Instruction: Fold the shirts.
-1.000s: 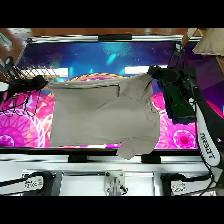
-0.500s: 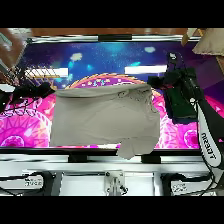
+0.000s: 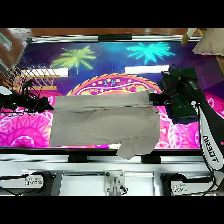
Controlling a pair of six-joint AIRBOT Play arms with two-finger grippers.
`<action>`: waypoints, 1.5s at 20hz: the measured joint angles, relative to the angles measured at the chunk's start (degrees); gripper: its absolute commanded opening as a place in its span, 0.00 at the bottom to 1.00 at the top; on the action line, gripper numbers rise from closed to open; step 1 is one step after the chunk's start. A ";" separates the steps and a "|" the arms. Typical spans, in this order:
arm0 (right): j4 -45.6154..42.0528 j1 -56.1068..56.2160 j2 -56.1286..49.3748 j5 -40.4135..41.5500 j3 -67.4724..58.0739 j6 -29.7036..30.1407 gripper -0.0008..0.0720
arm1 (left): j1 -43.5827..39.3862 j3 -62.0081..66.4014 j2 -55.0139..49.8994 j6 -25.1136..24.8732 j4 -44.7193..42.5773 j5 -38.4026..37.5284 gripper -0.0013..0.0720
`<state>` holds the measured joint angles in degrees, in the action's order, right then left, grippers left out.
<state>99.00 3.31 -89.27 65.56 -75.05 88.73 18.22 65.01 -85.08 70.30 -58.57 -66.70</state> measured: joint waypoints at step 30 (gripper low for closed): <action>-1.46 -13.09 14.45 19.19 11.04 2.38 0.79 | 14.23 -25.90 10.19 -5.81 -3.67 -9.90 0.84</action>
<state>97.54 -9.78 -74.83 84.75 -64.01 91.11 32.45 39.11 -74.89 64.49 -62.24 -76.60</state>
